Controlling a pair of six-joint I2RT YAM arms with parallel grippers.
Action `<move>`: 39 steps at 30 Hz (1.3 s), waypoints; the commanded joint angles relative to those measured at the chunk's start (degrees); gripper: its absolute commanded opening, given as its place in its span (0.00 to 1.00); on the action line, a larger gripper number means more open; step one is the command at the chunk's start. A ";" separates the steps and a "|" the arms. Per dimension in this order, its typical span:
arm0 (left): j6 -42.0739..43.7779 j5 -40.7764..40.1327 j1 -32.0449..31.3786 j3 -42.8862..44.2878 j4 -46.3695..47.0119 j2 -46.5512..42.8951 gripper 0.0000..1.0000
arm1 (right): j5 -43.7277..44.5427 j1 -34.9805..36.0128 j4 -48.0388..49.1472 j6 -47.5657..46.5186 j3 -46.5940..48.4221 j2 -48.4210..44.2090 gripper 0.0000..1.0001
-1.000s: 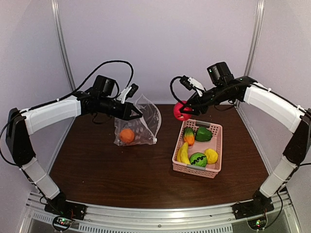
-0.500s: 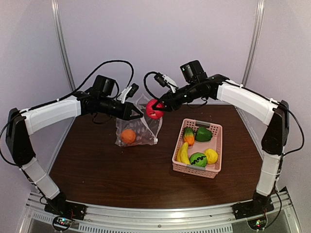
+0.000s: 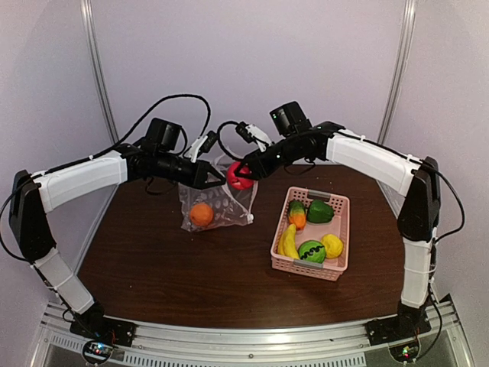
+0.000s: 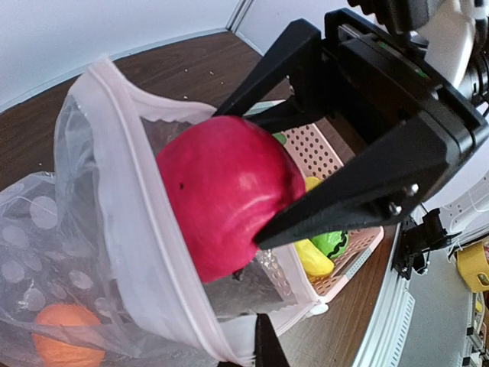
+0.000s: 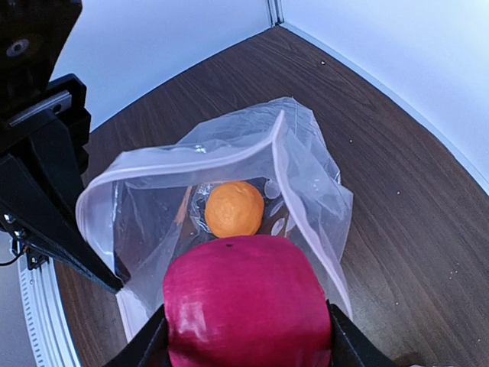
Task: Place the food in the zip-top bag and seal the zipper
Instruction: Place the fake fruit in the zipper food storage bag, then pick up the fake fruit from the bin.
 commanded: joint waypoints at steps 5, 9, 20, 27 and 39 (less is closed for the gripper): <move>-0.60 1.28 0.23 -0.18 3.14 -0.64 0.00 | 2.51 2.18 -1.75 0.52 4.44 1.33 0.70; -0.38 -0.05 0.23 -0.38 3.19 -1.06 0.00 | 1.54 2.15 -2.89 0.06 4.80 0.91 0.79; 0.59 -3.62 0.23 -0.28 2.46 -2.74 0.00 | 4.99 -1.18 -3.60 -6.92 -6.06 -13.47 0.83; 1.24 -5.44 0.23 -0.34 2.23 -4.00 0.00 | 7.00 -11.75 -3.43 -14.87 -28.31 -26.55 0.79; 0.11 -3.83 0.23 -0.17 2.19 -2.94 0.00 | 11.03 -14.07 -16.78 -23.80 -41.94 -31.70 0.76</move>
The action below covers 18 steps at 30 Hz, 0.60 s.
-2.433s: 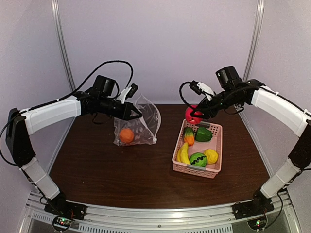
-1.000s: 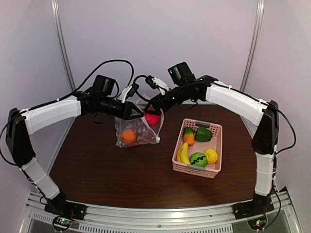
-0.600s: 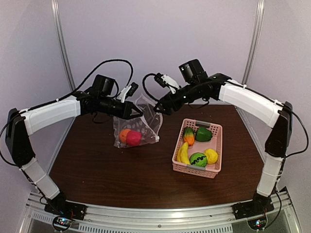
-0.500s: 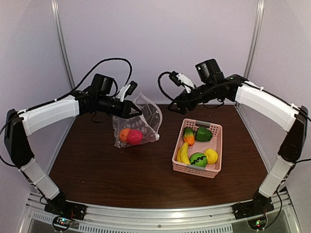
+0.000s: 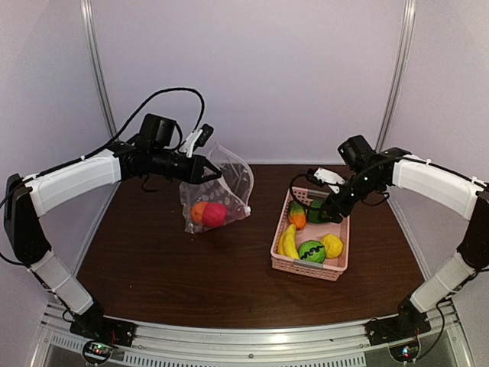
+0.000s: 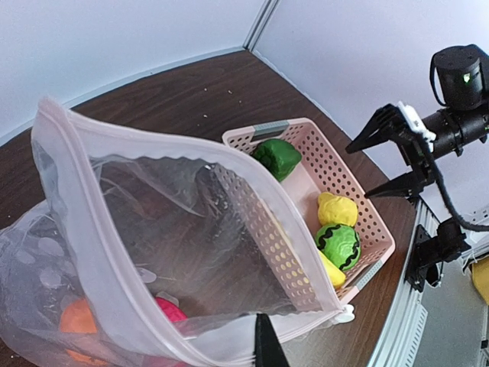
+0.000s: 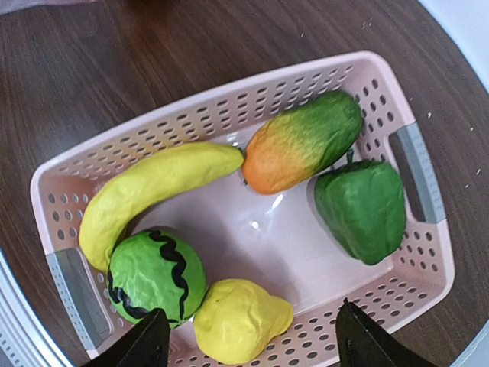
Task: Place the food in the zip-top bag and seal the zipper
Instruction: Pick up the fake fruit from the bin.
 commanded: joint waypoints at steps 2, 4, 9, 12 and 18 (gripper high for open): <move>0.07 0.41 0.23 -0.27 1.95 -0.24 0.00 | -2.28 0.15 -7.51 -4.18 -3.60 -2.55 0.79; 0.17 0.13 0.27 -0.32 2.00 -0.24 0.00 | -5.47 0.15 -8.40 -4.44 -4.61 -2.84 0.81; 0.19 0.30 0.23 -0.23 1.97 -0.22 0.00 | -8.21 0.73 -7.72 -4.24 -5.94 -0.95 0.83; 0.15 0.47 0.23 -0.23 1.96 -0.29 0.00 | -9.91 1.38 -7.77 -5.21 -5.76 0.62 0.85; -0.23 0.98 0.23 -0.32 1.96 -0.17 0.00 | -9.08 3.20 -6.13 -4.47 -5.19 5.53 0.87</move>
